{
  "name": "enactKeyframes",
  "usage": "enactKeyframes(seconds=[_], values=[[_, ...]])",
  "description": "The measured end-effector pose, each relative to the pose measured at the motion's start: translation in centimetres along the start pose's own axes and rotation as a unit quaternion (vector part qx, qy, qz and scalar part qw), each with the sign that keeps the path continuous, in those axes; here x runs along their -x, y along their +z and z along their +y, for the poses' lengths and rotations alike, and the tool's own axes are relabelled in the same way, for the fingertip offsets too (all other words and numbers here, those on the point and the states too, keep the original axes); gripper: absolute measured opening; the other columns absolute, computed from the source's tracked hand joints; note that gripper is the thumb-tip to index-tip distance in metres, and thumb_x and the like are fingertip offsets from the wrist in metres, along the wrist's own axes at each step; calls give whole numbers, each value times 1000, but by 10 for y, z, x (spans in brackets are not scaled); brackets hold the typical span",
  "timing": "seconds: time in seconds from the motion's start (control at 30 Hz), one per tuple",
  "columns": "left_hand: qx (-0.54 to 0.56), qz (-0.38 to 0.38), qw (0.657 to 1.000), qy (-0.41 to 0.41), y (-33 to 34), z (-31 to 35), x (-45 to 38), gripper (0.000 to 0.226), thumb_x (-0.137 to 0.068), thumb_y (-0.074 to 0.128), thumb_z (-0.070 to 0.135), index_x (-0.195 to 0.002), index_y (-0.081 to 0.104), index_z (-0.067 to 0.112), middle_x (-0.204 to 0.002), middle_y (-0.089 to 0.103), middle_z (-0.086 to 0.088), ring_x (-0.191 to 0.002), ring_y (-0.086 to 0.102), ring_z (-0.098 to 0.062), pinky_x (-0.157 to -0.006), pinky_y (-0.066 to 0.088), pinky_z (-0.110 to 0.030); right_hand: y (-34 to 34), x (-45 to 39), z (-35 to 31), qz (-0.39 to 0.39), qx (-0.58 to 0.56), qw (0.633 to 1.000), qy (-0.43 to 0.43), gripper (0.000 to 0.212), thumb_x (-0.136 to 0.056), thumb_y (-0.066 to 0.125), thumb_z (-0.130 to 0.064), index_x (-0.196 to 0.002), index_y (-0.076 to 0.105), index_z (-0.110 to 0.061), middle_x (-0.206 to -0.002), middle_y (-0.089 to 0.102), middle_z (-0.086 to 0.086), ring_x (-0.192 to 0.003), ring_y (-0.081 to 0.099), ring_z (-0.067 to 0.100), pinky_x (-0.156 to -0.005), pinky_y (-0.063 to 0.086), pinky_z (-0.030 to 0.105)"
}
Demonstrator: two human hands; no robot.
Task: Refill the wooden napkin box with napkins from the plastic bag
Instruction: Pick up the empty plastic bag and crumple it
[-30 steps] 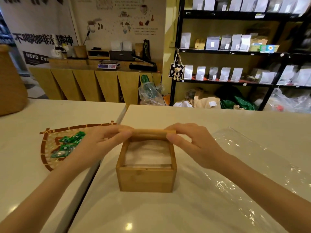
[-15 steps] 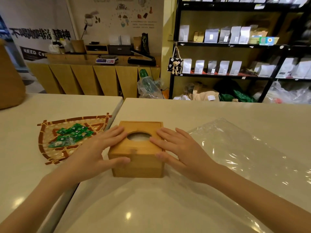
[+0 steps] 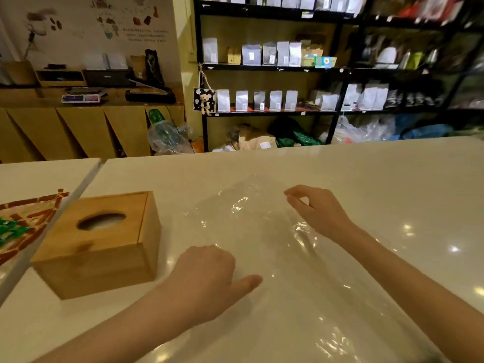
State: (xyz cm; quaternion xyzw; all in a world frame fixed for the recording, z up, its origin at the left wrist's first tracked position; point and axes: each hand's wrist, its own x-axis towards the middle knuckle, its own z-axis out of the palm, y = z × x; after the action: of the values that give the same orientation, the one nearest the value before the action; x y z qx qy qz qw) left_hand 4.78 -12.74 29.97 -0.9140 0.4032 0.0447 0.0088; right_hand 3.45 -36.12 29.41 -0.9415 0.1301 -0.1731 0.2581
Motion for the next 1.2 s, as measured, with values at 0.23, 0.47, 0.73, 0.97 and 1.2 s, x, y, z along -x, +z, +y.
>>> enactKeyframes(seconds=[0.23, 0.47, 0.73, 0.97, 1.2], values=[[-89, 7, 995, -37, 25, 29, -30, 67, -86, 17, 65, -90, 61, 15, -109, 61, -5, -111, 50, -23, -86, 33, -36, 0, -3, 73, -33, 181, 975, 124, 48, -91, 44, -41, -117, 50, -1, -131, 50, 14, -127, 37, 31, -99, 35, 41], [-54, 23, 982, -182, 35, 5, -76, 80, -84, 23, 66, -131, 41, 3, -142, 38, -12, -134, 30, -26, -104, 28, -40, 6, -20, 80, -14, 118, 975, 185, 50, -83, 55, -45, -114, 54, -5, -124, 53, 12, -120, 41, 32, -94, 35, 41], [139, 61, 971, -186, 41, -21, -101, 51, -83, 47, 54, -110, 53, 11, -119, 51, -8, -119, 41, -29, -98, 36, -42, 11, -26, 77, 115, -133, 957, 229, 31, -81, 57, -20, -111, 55, -12, -86, 60, 2, -94, 60, 28, -91, 44, 40], [458, 203, 851, -159, 36, -16, -103, 49, -83, 61, 9, -128, 51, 26, -128, 56, -11, -99, 61, -22, -73, 50, -22, 2, -23, 82, 147, -356, 899, 209, 33, -81, 56, -5, -113, 52, -13, -77, 61, 9, -64, 56, 18, -65, 47, 28], [645, 261, 689, -202, 21, -20, -98, 60, -77, 70, 7, -130, 48, 23, -134, 45, -5, -82, 58, -9, -65, 46, -19, -16, -23, 80, 136, -445, 864, 193, 35, -84, 56, 0, -113, 53, -20, -70, 62, 8, -59, 57, 18, -61, 47, 27]])
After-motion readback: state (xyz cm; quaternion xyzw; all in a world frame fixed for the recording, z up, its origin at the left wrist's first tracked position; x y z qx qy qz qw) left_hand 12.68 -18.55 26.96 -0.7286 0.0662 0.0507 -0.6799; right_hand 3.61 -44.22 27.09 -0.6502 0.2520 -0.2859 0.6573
